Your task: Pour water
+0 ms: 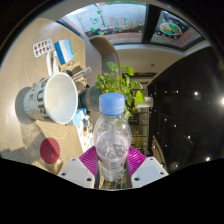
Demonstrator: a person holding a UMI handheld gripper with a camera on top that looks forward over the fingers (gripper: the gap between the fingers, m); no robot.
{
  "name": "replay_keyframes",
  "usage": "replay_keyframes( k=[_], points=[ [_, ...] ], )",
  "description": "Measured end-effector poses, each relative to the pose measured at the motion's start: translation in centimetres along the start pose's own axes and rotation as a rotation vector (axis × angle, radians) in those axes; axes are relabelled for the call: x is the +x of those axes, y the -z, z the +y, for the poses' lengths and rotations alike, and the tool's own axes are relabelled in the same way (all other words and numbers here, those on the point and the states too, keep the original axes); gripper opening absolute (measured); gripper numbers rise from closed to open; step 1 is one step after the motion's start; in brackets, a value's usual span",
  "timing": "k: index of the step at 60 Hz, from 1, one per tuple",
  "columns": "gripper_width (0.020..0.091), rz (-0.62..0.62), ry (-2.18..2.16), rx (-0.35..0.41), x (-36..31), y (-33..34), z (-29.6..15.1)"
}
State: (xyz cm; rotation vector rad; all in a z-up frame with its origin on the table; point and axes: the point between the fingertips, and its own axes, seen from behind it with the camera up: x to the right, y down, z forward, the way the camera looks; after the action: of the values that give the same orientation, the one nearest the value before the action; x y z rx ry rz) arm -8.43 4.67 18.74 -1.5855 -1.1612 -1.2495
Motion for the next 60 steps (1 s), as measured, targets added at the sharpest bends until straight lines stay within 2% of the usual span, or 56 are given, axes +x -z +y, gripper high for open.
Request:
replay_keyframes(
  k=[13,27,35,43,51,60],
  points=[
    [0.0354,0.057,0.377,-0.008,-1.3,-1.3,-1.2],
    [0.0353,0.037,0.392,0.019,-1.3,-1.4,-1.5],
    [0.0355,-0.014,0.199,0.040,-0.2,-0.6,-1.7],
    [0.0359,-0.085,-0.115,0.094,1.9,0.8,-2.1],
    [0.0359,-0.214,-0.486,0.176,3.4,2.0,-2.2],
    [0.0358,-0.396,-0.868,0.237,1.3,1.9,-1.8]
  ],
)
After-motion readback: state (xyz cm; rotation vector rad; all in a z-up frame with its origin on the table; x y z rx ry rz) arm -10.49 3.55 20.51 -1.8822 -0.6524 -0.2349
